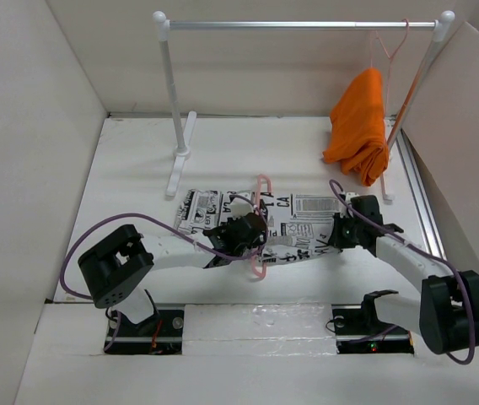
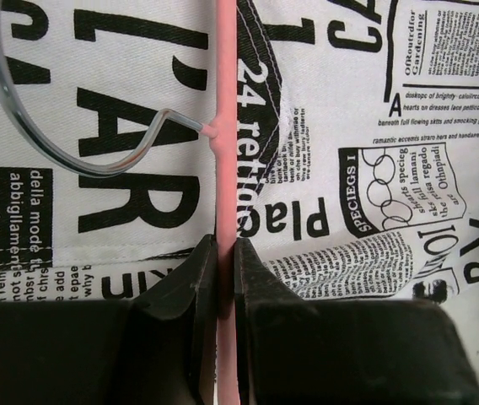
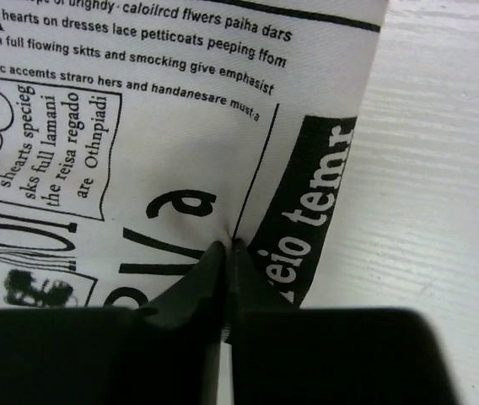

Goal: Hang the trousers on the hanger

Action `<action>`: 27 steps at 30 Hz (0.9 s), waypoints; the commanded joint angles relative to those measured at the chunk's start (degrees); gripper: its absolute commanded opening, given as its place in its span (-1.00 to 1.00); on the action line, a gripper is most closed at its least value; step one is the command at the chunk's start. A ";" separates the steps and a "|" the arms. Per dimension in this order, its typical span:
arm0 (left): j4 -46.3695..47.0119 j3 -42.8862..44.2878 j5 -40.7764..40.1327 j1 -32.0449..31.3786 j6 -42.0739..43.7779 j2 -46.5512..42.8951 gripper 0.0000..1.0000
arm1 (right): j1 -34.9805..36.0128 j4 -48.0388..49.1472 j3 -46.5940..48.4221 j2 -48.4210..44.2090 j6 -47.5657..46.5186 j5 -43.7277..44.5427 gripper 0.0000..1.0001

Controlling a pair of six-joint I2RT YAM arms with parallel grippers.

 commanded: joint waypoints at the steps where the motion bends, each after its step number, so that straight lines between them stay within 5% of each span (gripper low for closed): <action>1: -2.12 -0.42 -4.65 0.31 2.19 -2.15 -1.00 | 0.26 2.89 1.25 2.55 1.28 -2.22 -1.00; 17: -4.58 -1.57 -7.02 1.37 0.78 -1.98 -1.00 | -8.61 -5.20 1.61 -8.34 -3.37 2.53 -1.00; 24: -5.72 0.27 -6.50 1.37 1.04 -3.38 -1.00 | -10.20 -4.33 1.43 -5.19 -5.93 -1.25 -0.98; 26: -6.17 1.59 -6.49 0.67 1.22 -4.87 -1.00 | -10.20 -4.32 2.13 -5.00 -6.19 -2.57 -0.48; 27: -6.17 2.03 -6.50 0.66 1.22 -4.88 -1.00 | -9.50 -4.58 2.14 -5.00 -6.36 -2.57 -0.41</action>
